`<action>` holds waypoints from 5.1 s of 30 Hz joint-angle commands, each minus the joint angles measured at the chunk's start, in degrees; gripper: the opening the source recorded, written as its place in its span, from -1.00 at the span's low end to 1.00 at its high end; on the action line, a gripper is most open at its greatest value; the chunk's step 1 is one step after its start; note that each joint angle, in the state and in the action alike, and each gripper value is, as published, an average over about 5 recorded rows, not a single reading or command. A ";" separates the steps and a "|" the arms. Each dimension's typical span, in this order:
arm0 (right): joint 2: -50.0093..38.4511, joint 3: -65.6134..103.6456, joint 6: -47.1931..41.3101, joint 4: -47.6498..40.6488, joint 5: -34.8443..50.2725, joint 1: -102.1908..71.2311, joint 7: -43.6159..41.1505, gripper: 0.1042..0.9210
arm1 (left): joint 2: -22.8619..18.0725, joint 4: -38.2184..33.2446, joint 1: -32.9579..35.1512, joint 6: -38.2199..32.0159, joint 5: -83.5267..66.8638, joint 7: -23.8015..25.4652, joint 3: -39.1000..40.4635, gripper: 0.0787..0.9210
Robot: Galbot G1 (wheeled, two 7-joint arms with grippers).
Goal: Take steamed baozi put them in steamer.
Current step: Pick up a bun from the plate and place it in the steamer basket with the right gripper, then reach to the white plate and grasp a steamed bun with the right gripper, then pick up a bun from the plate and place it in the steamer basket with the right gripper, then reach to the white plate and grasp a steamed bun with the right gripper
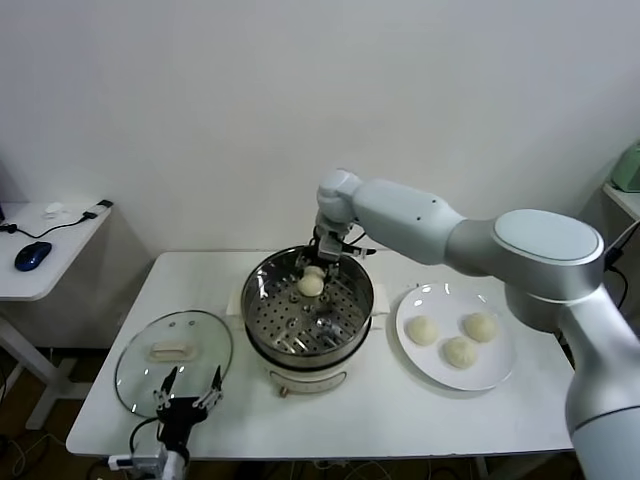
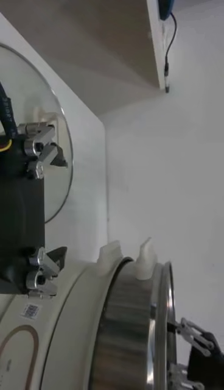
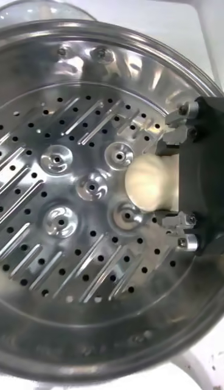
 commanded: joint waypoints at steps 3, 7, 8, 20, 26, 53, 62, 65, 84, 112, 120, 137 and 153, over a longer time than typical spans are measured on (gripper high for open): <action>-2.90 -3.87 1.51 5.32 13.36 6.01 -2.63 0.71 | -0.02 0.03 0.07 -0.13 0.09 -0.02 0.06 0.77; -8.64 -11.39 -2.77 14.11 32.60 17.76 -8.22 0.76 | -0.11 -0.31 0.29 -0.19 0.40 0.04 0.19 0.77; -10.48 -13.86 -4.41 15.99 37.58 20.86 -9.33 0.76 | -0.13 -0.39 0.32 -0.20 0.53 0.07 0.22 0.77; -40.58 -40.05 -40.71 33.06 50.88 37.08 -7.61 0.76 | 0.29 -0.28 0.09 -0.35 0.79 0.18 0.33 0.77; -48.13 -37.95 -54.86 41.03 50.48 26.61 0.73 0.76 | 0.45 -0.17 -0.40 -0.27 0.61 0.20 0.24 0.77; -32.51 -6.88 -58.94 15.24 40.36 -10.41 6.95 0.76 | -1.17 -0.45 0.59 -0.37 1.37 0.12 -0.27 0.77; -31.83 -4.80 -58.13 13.87 38.98 -11.69 7.65 0.76 | -1.25 -0.45 0.65 -0.45 1.41 0.12 -0.15 0.77; -31.80 -4.86 -57.84 14.48 38.97 -11.16 7.30 0.76 | -1.18 -0.45 0.61 -0.46 1.39 0.13 -0.12 0.77; -34.05 -23.48 -56.68 26.02 49.05 20.03 -0.77 0.43 | -1.29 -1.78 1.34 -0.21 1.58 0.26 0.29 0.77; 2.69 -17.40 -73.80 23.89 72.29 13.37 15.62 0.43 | -0.15 -2.69 0.24 -0.25 1.27 1.06 1.10 0.77; 5.26 -16.23 -74.12 17.58 69.52 7.32 16.29 0.43 | -0.72 -2.57 0.01 -0.13 1.17 1.24 1.24 0.77; 1.73 -15.75 -67.59 19.09 66.65 11.99 9.97 0.72 | -0.76 -2.20 -0.47 0.10 0.76 1.56 1.43 0.77; -37.49 -33.67 -53.07 38.19 54.95 35.41 -6.51 0.76 | -0.90 -2.78 -0.65 0.12 0.84 1.73 1.39 0.77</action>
